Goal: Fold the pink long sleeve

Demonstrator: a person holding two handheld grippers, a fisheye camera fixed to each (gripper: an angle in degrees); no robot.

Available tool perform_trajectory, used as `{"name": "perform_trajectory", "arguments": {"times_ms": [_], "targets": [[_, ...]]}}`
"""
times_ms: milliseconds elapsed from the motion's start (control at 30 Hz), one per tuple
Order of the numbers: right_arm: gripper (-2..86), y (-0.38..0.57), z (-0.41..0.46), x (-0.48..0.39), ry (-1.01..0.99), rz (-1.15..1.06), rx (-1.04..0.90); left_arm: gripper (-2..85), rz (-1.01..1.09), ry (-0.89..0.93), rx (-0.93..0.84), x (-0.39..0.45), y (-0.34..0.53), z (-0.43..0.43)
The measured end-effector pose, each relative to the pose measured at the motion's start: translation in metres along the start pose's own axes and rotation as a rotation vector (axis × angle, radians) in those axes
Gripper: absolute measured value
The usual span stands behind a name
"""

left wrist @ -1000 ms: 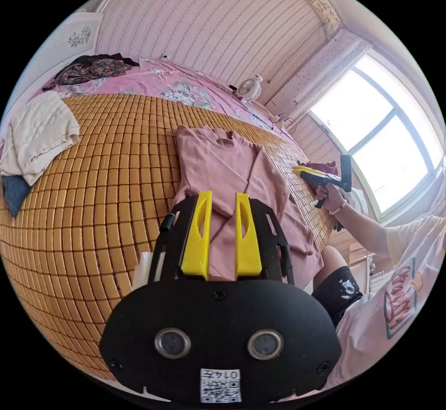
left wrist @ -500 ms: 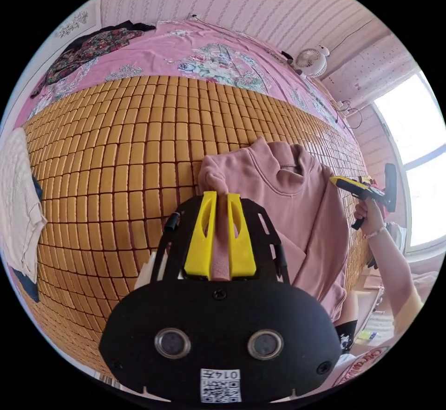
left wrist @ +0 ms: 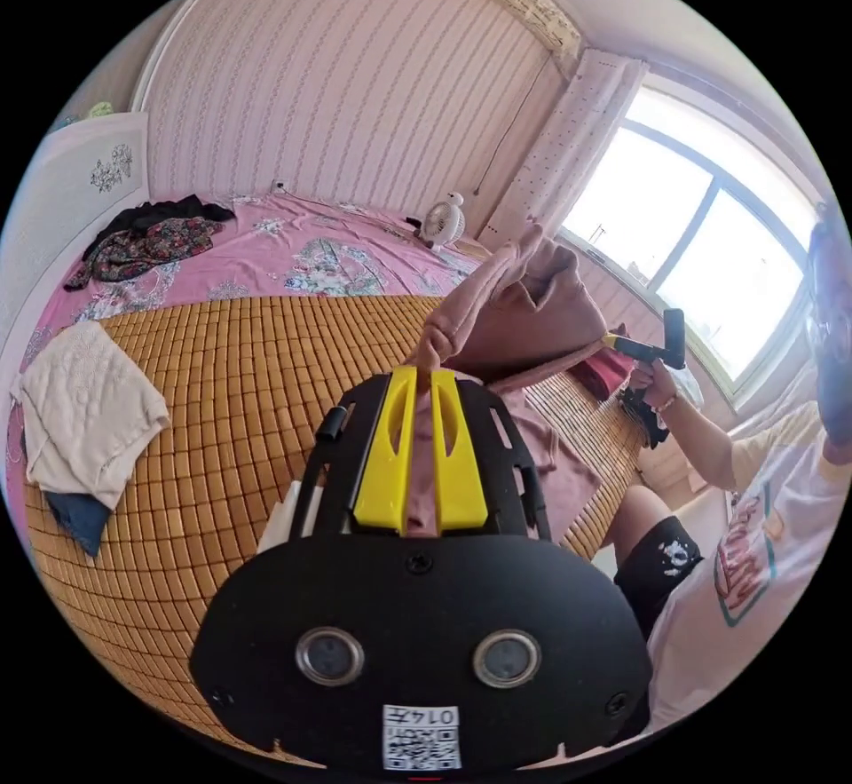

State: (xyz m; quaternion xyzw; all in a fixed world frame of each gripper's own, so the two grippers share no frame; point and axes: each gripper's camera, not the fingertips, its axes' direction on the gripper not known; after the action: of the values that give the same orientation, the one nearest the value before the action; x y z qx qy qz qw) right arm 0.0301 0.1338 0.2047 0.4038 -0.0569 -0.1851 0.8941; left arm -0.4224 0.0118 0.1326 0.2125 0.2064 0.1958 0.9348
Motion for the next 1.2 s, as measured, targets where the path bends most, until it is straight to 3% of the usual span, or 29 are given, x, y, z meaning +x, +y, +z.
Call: {"name": "perform_trajectory", "arguments": {"times_ms": [133,267,367,500,633,700,833,867,933,1033,1200], "targets": [[5.0,0.100,-0.017,-0.060,0.039,-0.045,-0.127,3.5,-0.179,-0.001,-0.169,0.000,0.107,-0.019],[5.9,0.177,0.009,-0.073,0.197,0.152,-0.431,0.6,-0.428,0.019,-0.178,0.004,0.196,-0.039],[5.6,0.179,0.015,-0.087,0.200,0.195,-0.450,-0.7,-0.471,0.058,-0.122,0.025,0.214,-0.040],[1.8,0.135,0.037,-0.125,0.248,0.017,-0.439,-0.9,-0.279,0.009,-0.160,0.086,0.192,0.003],[-0.6,0.062,0.105,-0.185,0.417,-0.363,-0.454,-1.0,-0.059,-0.024,-0.222,0.142,0.161,0.073],[-0.8,0.027,0.141,-0.206,0.352,-0.454,-0.465,-1.0,0.097,-0.049,-0.287,0.171,0.150,0.125],[-0.9,-0.036,0.239,-0.238,0.278,-0.549,-0.611,-1.0,0.188,-0.110,-0.433,0.194,0.158,0.179],[-1.0,-0.043,0.269,-0.242,0.296,-0.564,-0.688,-1.0,0.191,-0.088,-0.539,0.195,0.169,0.199],[-1.0,-0.041,0.318,-0.238,0.330,-0.587,-0.843,-1.0,0.166,-0.071,-0.439,0.194,0.181,0.195],[-1.0,-0.044,0.339,-0.239,0.298,-0.576,-0.803,-1.0,0.103,-0.043,-0.385,0.189,0.195,0.195],[-1.0,-0.049,0.354,-0.262,0.351,-0.694,-0.863,-1.0,0.172,-0.085,-0.377,0.204,0.209,0.202]]}}
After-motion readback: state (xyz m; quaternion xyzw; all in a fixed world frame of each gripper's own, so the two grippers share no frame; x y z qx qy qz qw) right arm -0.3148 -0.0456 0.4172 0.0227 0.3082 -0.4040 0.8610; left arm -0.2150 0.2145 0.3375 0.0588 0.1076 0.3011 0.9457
